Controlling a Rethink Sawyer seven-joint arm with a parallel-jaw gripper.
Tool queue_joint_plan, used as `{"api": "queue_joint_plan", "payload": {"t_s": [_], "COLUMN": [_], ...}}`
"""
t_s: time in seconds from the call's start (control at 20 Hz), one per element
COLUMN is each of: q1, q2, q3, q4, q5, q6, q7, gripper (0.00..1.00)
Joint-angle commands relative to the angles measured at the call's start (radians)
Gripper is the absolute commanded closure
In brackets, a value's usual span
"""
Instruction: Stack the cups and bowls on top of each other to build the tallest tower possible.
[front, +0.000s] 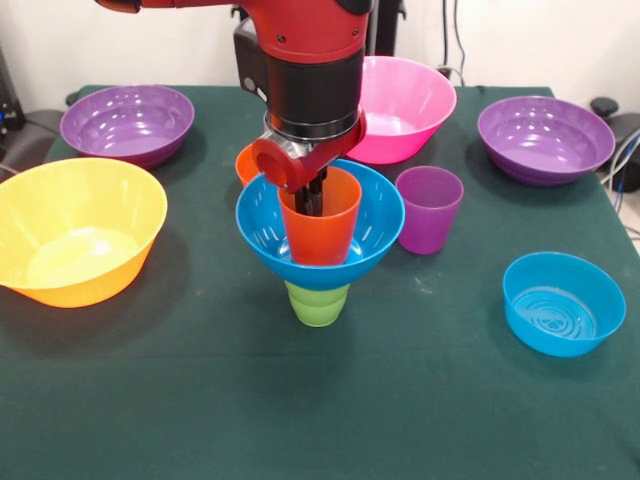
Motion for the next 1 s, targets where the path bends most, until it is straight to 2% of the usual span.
{"api": "queue_joint_plan", "payload": {"t_s": [0.05,0.75,1.0], "q1": [0.004,-0.006,-0.008], "q2": [-0.033,-0.11,-0.161], "q3": [0.037,0.048,0.054], "q4": [0.05,0.084,0.117], "q5": [-0.021,0.013,0.043], "q6": [0.011,0.074,0.104], "q7": [-0.143,-0.152,-0.146], "gripper": [1.0,1.0,1.0]}}
